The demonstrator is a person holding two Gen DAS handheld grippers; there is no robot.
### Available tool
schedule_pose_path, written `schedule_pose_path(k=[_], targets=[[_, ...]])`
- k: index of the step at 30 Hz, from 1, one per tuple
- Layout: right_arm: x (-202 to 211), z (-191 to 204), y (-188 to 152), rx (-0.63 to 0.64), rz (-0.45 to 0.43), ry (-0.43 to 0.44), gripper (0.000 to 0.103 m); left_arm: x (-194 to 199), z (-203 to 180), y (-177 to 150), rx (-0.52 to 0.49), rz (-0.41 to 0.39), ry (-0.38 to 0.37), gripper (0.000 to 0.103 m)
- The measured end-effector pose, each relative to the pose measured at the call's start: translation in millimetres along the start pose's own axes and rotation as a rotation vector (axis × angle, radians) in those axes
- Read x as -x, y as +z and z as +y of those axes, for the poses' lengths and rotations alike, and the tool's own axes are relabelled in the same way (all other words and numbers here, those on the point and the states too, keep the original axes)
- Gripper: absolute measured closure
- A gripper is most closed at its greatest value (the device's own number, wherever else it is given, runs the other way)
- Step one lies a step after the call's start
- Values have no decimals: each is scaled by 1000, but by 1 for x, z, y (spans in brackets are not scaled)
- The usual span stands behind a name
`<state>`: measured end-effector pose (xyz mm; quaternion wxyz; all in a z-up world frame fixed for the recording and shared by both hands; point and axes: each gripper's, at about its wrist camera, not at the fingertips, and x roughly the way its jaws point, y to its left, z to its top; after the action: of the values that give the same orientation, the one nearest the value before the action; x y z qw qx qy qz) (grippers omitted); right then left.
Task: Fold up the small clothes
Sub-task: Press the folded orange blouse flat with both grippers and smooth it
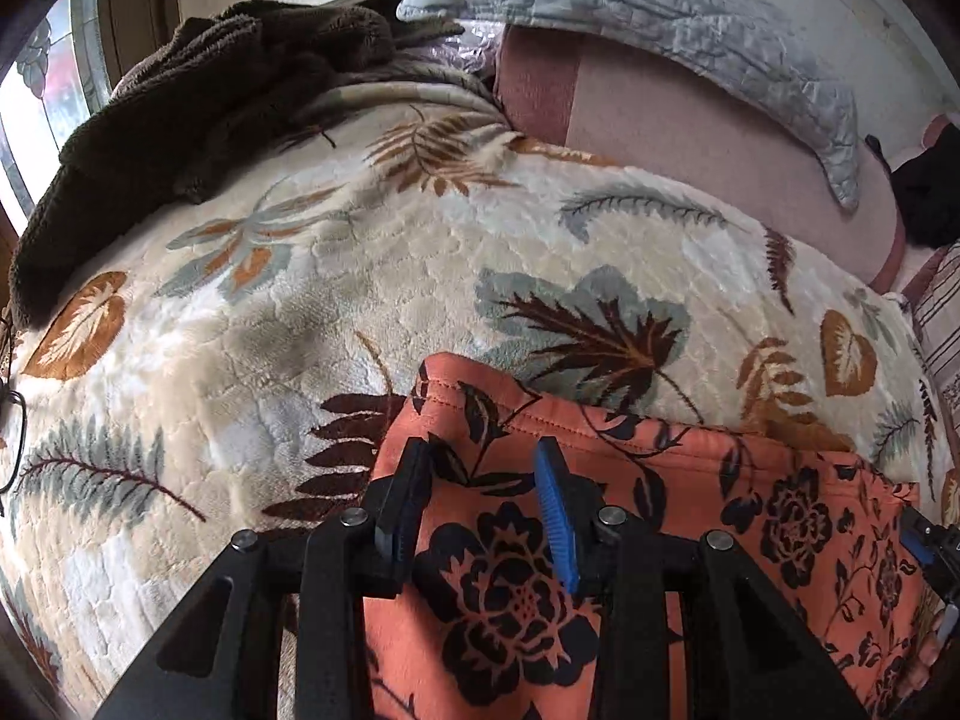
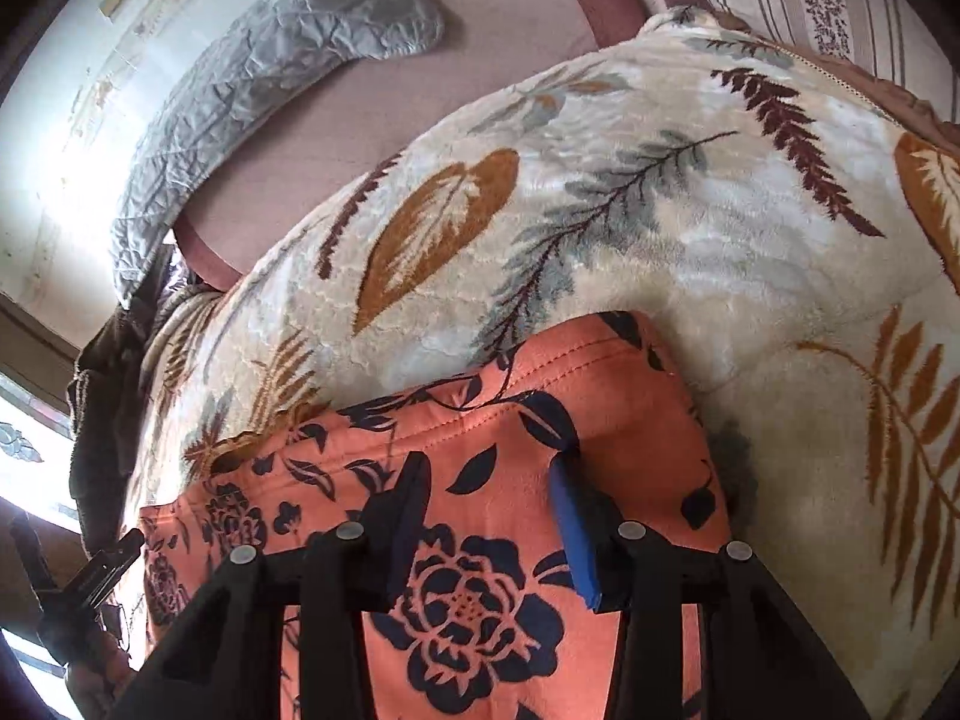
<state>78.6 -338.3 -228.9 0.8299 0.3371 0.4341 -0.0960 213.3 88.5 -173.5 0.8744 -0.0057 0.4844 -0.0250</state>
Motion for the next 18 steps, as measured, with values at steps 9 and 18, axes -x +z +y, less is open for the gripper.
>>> schedule_pose_path(k=[9, 18], targets=[[16, 2, 9, 24, -94, 69, 64, -3, 16, -14, 28, -39, 27, 59], [-3, 57, -39, 175, 102, 161, 63, 52, 10, -81, -63, -76, 60, 59]])
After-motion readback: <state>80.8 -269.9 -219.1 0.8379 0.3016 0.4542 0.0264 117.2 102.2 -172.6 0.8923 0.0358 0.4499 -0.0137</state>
